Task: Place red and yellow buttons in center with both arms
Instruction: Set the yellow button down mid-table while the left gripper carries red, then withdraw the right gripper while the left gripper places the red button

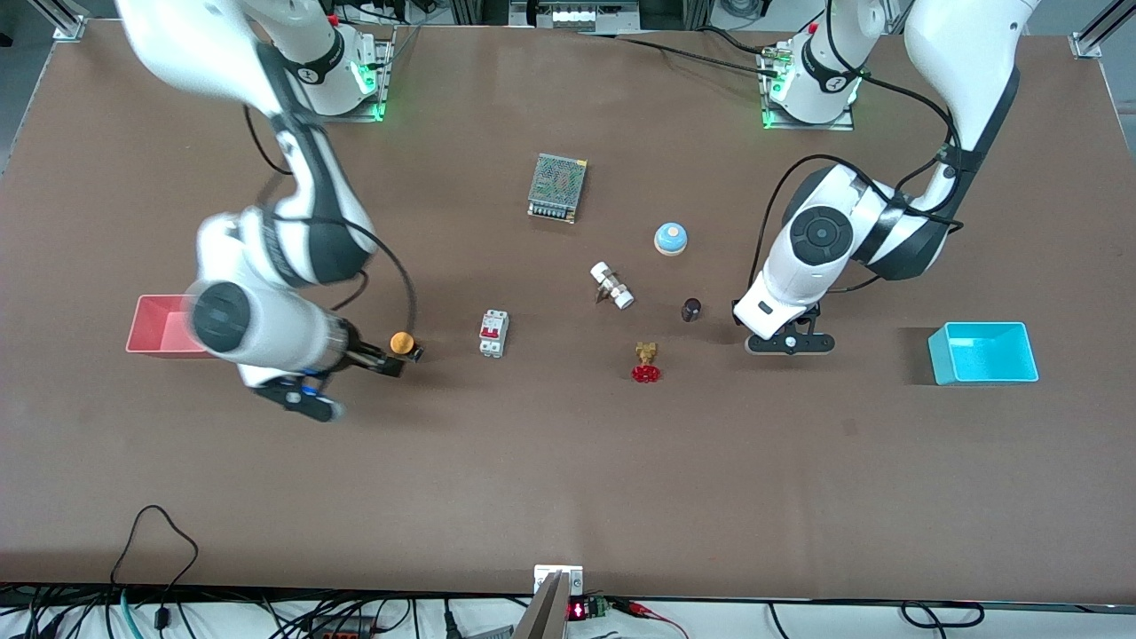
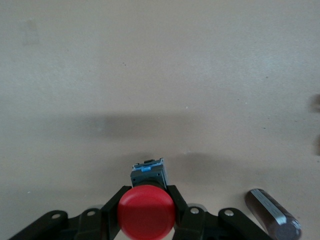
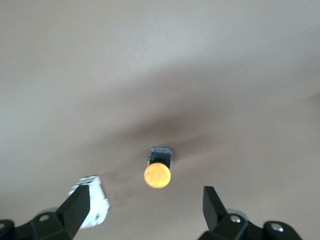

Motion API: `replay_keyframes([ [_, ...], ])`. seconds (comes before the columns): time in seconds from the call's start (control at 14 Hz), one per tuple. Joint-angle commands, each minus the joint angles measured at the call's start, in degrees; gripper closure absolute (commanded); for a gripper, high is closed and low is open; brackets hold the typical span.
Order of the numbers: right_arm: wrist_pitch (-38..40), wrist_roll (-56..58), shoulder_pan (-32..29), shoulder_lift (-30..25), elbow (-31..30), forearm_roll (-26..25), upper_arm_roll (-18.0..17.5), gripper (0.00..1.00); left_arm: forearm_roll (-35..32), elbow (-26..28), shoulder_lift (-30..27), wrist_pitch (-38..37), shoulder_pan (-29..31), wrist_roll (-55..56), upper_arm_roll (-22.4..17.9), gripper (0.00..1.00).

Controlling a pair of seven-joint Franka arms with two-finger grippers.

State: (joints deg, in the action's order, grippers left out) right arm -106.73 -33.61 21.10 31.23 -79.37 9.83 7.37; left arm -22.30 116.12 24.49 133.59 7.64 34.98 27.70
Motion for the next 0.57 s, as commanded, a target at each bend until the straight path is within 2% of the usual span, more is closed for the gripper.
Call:
replay_keyframes([
  [0.0,1.70,1.43,-2.10,-5.55,0.10,1.07,-0.26,0.00,-1.34,4.01,0.38,7.88,0.62,2.20,0.07,0.68],
  [0.21,6.16,9.76,-5.53,-9.34,0.10,0.28,-0.17,0.00,-1.34,4.46,1.25,8.61,0.62,2.72,-0.02,0.66],
  [0.36,10.38,18.44,-11.39,-12.40,0.10,0.10,-0.17,0.00,-1.34,4.46,2.05,8.70,0.62,3.08,-0.10,0.65],
  [0.5,12.15,27.76,-16.59,-15.39,-0.86,-1.55,-0.34,0.00,-1.43,4.46,2.84,8.79,0.53,3.16,-0.10,0.61],
])
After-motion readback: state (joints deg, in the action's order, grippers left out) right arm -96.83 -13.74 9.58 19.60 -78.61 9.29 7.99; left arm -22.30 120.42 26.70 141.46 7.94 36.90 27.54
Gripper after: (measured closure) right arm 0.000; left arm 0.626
